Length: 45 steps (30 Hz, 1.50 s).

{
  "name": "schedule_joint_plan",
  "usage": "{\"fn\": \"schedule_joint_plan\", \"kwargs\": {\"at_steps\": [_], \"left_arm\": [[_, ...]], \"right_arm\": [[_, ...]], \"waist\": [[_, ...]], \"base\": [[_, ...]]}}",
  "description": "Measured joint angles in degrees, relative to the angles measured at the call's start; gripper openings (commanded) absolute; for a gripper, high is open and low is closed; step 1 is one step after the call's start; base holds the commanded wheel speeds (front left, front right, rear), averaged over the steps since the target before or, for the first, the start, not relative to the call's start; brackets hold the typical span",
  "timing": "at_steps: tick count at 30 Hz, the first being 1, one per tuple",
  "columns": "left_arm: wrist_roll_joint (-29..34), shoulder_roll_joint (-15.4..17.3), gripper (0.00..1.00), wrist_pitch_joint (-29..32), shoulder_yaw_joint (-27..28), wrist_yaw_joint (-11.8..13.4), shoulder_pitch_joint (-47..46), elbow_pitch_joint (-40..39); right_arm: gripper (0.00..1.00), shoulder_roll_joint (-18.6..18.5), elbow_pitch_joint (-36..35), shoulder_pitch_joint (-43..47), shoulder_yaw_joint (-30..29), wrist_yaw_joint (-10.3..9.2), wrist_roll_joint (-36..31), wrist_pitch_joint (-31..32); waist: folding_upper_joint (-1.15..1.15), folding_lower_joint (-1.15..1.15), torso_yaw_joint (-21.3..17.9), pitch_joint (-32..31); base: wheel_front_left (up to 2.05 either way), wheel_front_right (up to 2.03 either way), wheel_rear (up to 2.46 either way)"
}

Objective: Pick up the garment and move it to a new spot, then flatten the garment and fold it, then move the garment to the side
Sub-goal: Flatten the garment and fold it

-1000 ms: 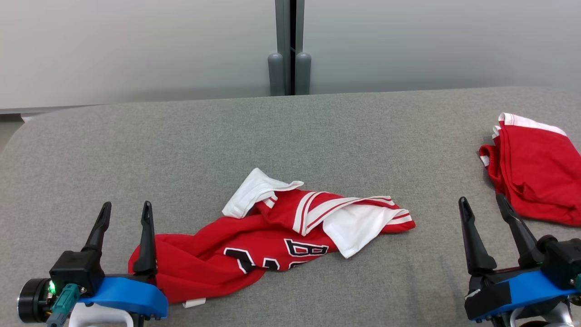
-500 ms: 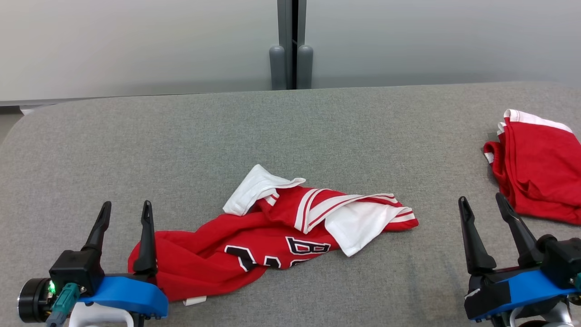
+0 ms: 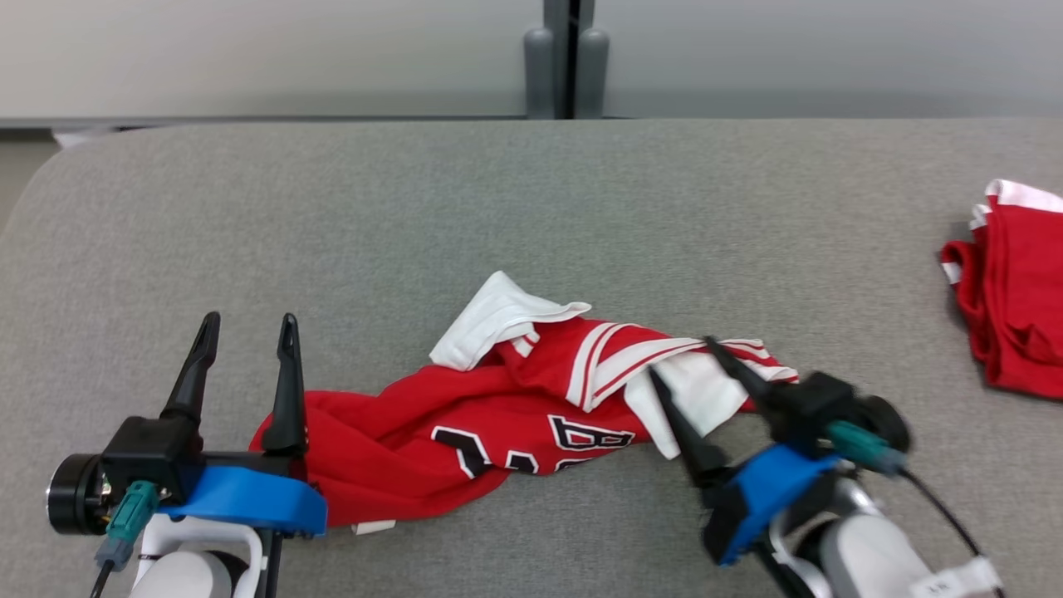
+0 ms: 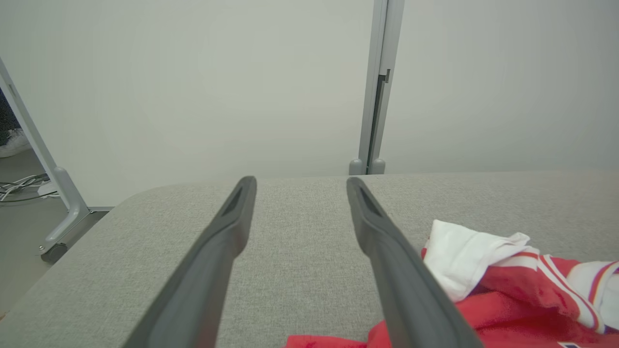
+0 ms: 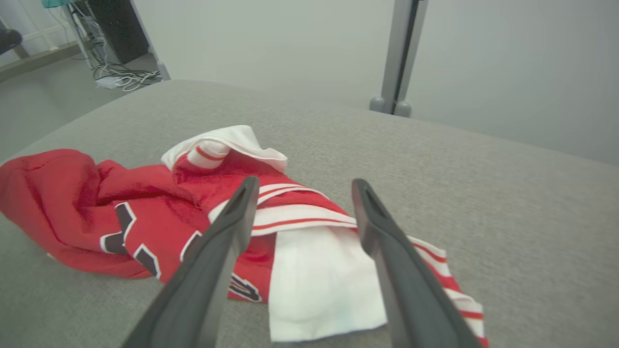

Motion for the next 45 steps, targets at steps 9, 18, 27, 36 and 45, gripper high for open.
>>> {"fn": "schedule_joint_plan", "kwargs": {"at_steps": [9, 18, 27, 36, 45], "left_arm": [[0.10, -2.30, 1.00, -2.02, -1.54, -1.18, -3.70, 2.44], [0.00, -3.31, 1.00, -3.53, -2.11, -1.96, -4.93, 4.54], [-0.08, -3.14, 1.00, -4.13, -2.08, -1.96, -5.10, 4.98], [-0.07, -3.22, 1.00, -4.30, -2.75, -2.21, -5.89, 5.01], [-0.08, -3.20, 1.00, -4.65, -2.91, -2.37, -6.37, 5.76]], "right_arm": [[1.00, 1.78, 14.47, -13.62, 13.35, 0.00, 3.18, -1.14], [0.00, 3.02, 23.59, -19.81, 14.52, 0.00, 4.22, -2.29], [0.00, 0.88, 24.06, -21.17, 4.14, 0.00, 4.50, -5.39], [0.00, -4.24, 28.81, -22.20, -7.72, 0.01, 4.68, -7.48], [1.00, -6.15, 35.71, -21.79, -14.12, 0.01, 5.44, -13.70]], "waist": [[0.00, 0.00, 4.66, 3.85], [0.00, 0.00, 6.46, 5.43], [0.00, -0.01, 4.83, 4.97], [0.00, 0.00, 4.21, 5.99], [0.00, 0.00, 4.09, 6.52]], "base": [[0.00, 0.00, 0.00], [0.00, 0.00, 0.00], [0.00, 0.00, 0.00], [0.00, 0.00, 0.00], [0.00, 0.00, 0.00]]}}
